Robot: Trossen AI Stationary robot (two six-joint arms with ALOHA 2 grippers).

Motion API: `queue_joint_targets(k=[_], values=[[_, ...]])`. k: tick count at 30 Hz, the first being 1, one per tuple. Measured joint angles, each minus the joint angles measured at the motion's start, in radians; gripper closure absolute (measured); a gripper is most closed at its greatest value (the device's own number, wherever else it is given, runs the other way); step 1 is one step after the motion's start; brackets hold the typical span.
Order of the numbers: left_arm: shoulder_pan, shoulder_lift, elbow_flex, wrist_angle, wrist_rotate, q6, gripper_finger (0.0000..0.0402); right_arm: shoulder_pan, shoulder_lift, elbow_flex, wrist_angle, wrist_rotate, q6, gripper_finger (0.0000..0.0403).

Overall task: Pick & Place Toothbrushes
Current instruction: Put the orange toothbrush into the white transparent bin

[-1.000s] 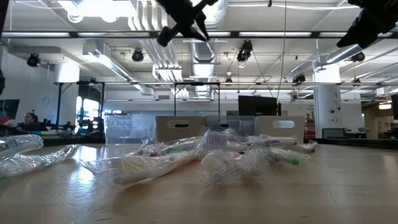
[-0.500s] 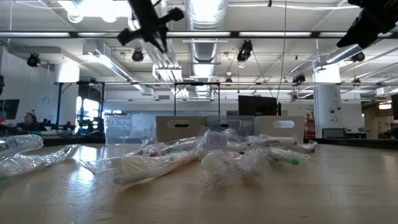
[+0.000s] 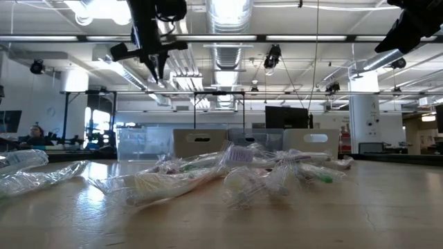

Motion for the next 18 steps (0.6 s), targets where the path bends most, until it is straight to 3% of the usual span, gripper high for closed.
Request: queue_joint_targets(k=[5,18], values=[[0.049,0.035,0.000,-0.005,0.079,0.016,0.0374,0.000,0.000,0.000,0.000,0.000,0.000,0.0394],[0.144,0.119,0.000,-0.003,0.171,0.075,0.0374,0.000,0.000,0.000,0.000,0.000,0.000,0.0394]])
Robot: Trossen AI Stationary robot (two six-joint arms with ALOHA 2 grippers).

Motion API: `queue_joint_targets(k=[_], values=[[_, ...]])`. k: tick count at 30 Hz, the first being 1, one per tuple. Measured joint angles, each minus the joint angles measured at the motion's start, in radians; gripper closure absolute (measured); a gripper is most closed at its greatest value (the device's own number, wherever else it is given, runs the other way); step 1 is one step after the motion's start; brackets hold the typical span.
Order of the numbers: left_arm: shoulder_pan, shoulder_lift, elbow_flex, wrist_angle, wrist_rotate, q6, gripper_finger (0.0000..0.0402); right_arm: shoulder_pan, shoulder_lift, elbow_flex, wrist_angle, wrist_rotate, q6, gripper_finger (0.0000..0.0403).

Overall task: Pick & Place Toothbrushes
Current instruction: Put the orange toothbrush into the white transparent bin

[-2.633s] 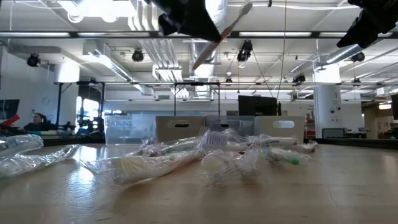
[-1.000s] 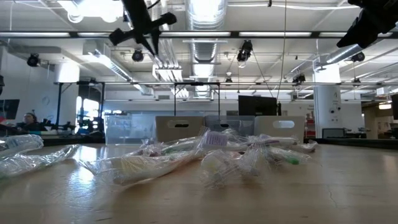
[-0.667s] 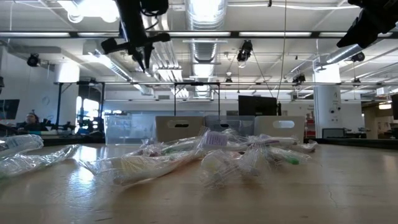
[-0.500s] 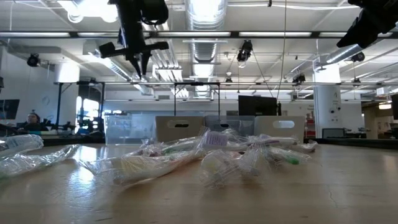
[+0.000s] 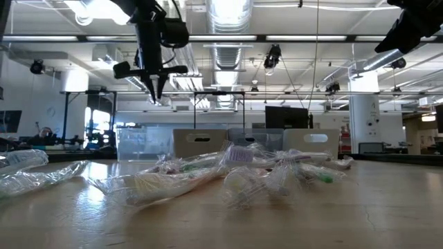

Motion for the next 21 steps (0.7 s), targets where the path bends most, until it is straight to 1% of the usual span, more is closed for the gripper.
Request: queue_joint_targets(k=[6,13,21], values=[[0.032,0.027,-0.006,-0.006,0.019,-0.004,0.0374,0.000,0.000,0.000,0.000,0.000,0.000,0.0394],[0.045,0.081,-0.006,-0.001,0.035,-0.005,0.0374,0.000,0.000,0.000,0.000,0.000,0.000,0.0394],[0.054,0.137,-0.007,0.020,0.073,0.035,0.0374,0.000,0.000,0.000,0.000,0.000,0.000,0.0394]])
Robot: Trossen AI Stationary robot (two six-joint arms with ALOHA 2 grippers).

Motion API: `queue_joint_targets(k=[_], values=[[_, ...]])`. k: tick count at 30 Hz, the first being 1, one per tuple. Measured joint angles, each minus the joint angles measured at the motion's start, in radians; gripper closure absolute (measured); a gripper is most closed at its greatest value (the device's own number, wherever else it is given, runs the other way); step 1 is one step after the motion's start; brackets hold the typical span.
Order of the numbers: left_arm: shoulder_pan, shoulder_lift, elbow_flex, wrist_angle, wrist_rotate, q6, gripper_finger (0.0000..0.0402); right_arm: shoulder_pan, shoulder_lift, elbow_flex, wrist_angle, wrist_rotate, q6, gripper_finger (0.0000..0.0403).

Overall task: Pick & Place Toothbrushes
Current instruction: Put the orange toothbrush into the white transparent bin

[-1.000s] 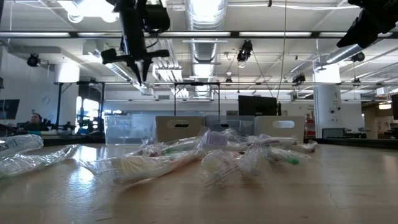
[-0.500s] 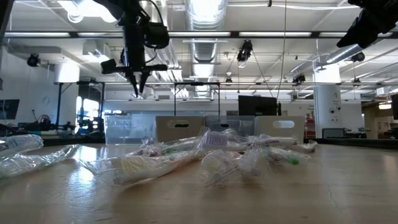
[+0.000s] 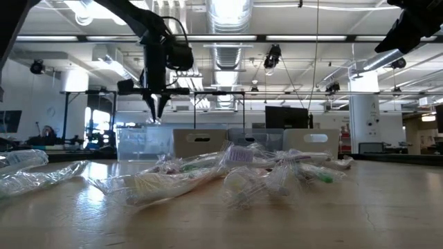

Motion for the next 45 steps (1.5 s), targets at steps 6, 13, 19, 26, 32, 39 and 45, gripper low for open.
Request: queue_joint_targets(k=[6,13,19,26,32,39,45], values=[[0.008,0.030,0.000,0.000,0.008,0.009,0.0374,0.000,0.000,0.000,0.000,0.000,0.000,0.0394],[0.039,0.059,-0.001,0.002,0.008,0.009,0.0374,0.000,0.000,0.000,0.000,0.000,0.000,0.0394],[0.056,0.081,-0.001,0.009,0.010,0.009,0.0374,0.000,0.000,0.000,0.000,0.000,0.000,0.0394],[0.066,0.086,-0.060,0.090,0.021,0.001,0.0374,0.000,0.000,0.000,0.000,0.000,0.000,0.0394],[0.071,0.086,-0.142,0.197,0.053,-0.021,0.0374,0.000,0.000,0.000,0.000,0.000,0.000,0.0394],[0.074,0.086,-0.213,0.247,0.082,-0.042,0.0374,0.000,0.000,0.000,0.000,0.000,0.000,0.0394],[0.076,0.086,-0.250,0.313,0.090,-0.042,0.0374,0.000,0.000,0.000,0.000,0.000,0.000,0.0394]])
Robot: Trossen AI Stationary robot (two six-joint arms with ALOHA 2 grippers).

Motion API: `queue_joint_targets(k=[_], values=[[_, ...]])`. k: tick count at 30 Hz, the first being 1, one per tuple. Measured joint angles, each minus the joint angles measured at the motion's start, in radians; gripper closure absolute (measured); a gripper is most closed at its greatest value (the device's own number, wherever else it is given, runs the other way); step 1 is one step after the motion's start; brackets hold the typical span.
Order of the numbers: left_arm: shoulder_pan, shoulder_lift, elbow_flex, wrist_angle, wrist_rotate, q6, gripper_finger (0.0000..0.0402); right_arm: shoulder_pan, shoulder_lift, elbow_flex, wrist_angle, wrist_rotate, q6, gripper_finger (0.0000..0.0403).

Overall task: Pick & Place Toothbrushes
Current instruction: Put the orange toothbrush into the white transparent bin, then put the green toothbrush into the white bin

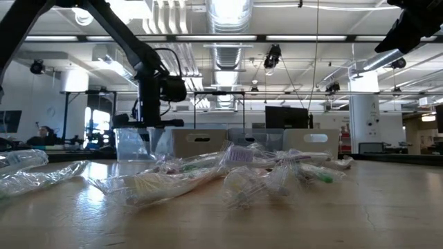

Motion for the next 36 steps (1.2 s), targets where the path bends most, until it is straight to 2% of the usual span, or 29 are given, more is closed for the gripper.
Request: queue_joint_targets(k=[15,25,36], values=[[0.002,-0.002,-0.012,0.043,-0.003,0.029,0.0371,0.000,0.000,0.000,0.000,0.000,0.000,0.0394],[0.003,-0.011,0.002,0.050,0.025,0.053,0.0320,0.000,0.000,0.000,0.000,0.000,0.000,0.0394],[-0.001,-0.202,0.004,0.046,0.042,0.113,0.0314,0.000,0.000,0.000,0.000,0.000,0.000,0.0394]])
